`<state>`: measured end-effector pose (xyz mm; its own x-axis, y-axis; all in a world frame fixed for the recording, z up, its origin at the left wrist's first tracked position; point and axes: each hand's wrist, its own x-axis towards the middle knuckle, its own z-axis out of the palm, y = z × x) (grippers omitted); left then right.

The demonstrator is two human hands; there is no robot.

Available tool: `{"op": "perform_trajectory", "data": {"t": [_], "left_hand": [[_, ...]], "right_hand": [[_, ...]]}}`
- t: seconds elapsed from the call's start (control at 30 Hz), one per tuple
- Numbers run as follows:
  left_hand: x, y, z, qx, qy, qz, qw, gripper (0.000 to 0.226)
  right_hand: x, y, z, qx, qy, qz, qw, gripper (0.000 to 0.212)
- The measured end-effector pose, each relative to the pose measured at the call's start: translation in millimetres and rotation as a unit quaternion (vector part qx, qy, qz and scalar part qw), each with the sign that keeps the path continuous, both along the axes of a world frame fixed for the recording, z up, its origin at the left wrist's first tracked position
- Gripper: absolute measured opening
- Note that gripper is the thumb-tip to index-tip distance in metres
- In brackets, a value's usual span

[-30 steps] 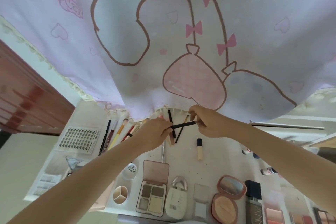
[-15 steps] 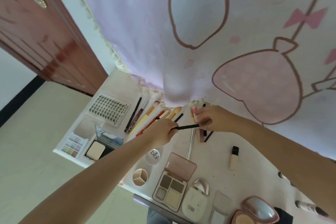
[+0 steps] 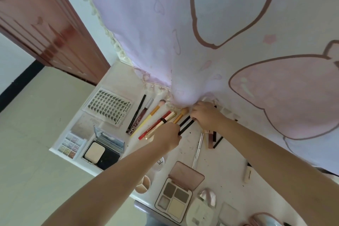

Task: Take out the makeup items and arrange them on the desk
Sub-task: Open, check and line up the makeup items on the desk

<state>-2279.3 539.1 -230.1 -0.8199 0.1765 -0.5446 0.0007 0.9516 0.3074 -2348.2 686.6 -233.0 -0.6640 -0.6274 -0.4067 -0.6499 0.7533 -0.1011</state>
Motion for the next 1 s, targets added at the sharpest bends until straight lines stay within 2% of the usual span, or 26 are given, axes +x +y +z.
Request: {"op": "perform_trajectory", "data": {"t": [0.17, 0.33, 0.5, 0.6, 0.77, 0.93, 1.0], "left_hand": [[1, 2, -6, -0.015, 0.005, -0.008, 1.0, 0.029], [3, 7, -10, -0.031, 0.011, 0.007, 0.999, 0.028], [7, 8, -9, -0.039, 0.028, 0.005, 0.999, 0.032], [11, 8, -8, -0.058, 0.027, -0.008, 0.998, 0.03], [16, 12, -10, -0.08, 0.017, -0.017, 0.996, 0.021], [13, 15, -11, -0.075, 0.02, -0.017, 0.997, 0.018], [11, 15, -11, -0.068, 0.027, -0.01, 0.997, 0.018]], "right_hand": [[-1, -4, -4, 0.042, 0.012, 0.008, 0.999, 0.032], [4, -4, -1, 0.039, 0.013, -0.002, 0.999, 0.038], [13, 6, -3, -0.005, 0.006, -0.044, 0.999, 0.042], [21, 17, -7, -0.073, 0.049, -0.043, 0.995, 0.031], [30, 35, -23, -0.1, 0.026, -0.06, 0.993, 0.053], [29, 28, -16, -0.138, 0.032, -0.093, 0.986, 0.041], [26, 22, -10, -0.122, 0.044, -0.109, 0.985, 0.04]]}}
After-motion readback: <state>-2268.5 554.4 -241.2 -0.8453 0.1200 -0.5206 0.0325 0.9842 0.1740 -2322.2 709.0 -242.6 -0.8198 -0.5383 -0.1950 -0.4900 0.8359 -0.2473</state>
